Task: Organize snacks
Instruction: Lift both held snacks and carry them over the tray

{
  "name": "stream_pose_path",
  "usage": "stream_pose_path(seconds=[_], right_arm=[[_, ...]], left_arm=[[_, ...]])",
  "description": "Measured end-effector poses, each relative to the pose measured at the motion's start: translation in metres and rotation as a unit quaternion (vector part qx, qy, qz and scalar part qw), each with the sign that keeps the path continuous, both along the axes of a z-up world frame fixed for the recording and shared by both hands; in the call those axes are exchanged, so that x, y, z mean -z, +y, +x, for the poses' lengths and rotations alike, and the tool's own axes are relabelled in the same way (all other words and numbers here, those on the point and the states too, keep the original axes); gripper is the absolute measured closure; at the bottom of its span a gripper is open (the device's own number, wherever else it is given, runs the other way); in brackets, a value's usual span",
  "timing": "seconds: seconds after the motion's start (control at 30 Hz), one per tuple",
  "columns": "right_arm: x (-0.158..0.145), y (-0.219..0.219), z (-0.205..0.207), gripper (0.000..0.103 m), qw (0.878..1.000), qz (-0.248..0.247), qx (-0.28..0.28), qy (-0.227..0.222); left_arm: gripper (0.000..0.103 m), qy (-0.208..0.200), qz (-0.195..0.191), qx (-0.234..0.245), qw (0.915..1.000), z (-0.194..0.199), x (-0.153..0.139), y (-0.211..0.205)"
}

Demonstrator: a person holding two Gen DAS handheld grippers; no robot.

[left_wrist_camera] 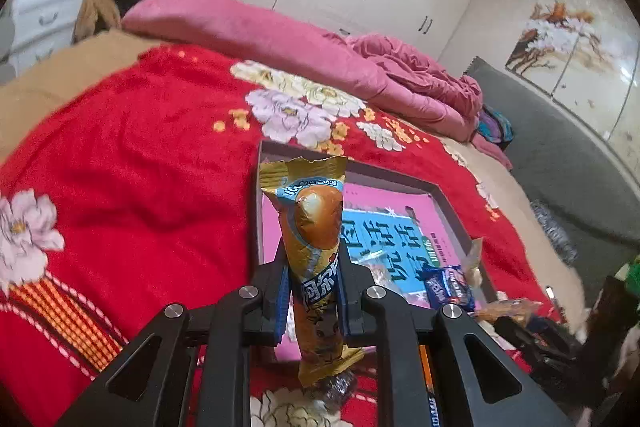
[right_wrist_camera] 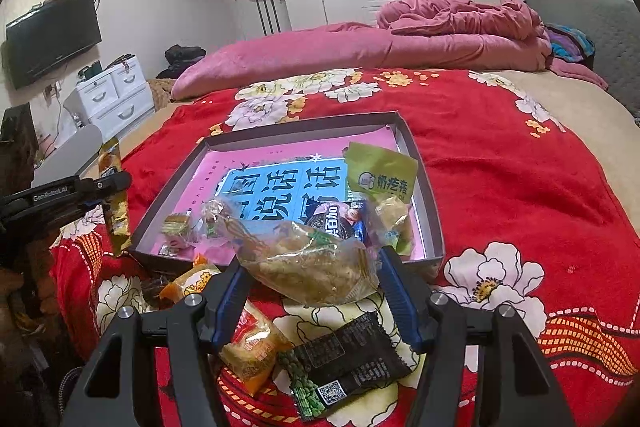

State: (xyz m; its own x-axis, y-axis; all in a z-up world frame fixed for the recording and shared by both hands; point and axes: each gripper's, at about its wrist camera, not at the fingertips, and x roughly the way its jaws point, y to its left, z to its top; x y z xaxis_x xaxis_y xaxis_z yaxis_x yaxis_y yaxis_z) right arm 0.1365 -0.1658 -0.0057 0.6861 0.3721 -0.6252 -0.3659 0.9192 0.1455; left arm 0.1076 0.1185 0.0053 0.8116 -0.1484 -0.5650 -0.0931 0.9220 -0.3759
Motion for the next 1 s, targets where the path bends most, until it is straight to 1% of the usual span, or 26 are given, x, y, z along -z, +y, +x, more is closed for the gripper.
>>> stream_pose_path(seconds=[0.17,0.33,0.53,0.77,0.9,1.0], right_arm=[[-0.001,0.002,0.004,0.040,1.000,0.001,0.002,0.000],[-0.004,0.005,0.008,0.040,1.000,0.001,0.001,-0.004],[-0.005,0.012,0.013,0.040,1.000,-0.001,-0.002,-0.001],[-0.002,0.028,0.017,0.040,1.000,-0.007,-0.020,0.003],[0.002,0.038,0.021,0.040,0.999,-0.012,-0.034,0.011],[0.010,0.043,0.025,0.040,0.999,-0.015,-0.038,0.026]], left_arm=[[0.084,-0.009,0.033,0.012,0.9994,0.007,-0.001,-0.013],[0.084,-0.008,0.050,0.017,0.9986,0.014,0.003,-0.019],[0.084,0.002,0.046,0.019,0.9987,0.020,0.009,-0.021],[0.084,0.010,0.046,0.018,0.9987,0.025,0.015,-0.021],[0.084,0.013,0.049,0.019,0.9985,0.028,0.018,-0.023],[0.084,0.016,0.051,0.021,0.9984,0.029,0.020,-0.025]])
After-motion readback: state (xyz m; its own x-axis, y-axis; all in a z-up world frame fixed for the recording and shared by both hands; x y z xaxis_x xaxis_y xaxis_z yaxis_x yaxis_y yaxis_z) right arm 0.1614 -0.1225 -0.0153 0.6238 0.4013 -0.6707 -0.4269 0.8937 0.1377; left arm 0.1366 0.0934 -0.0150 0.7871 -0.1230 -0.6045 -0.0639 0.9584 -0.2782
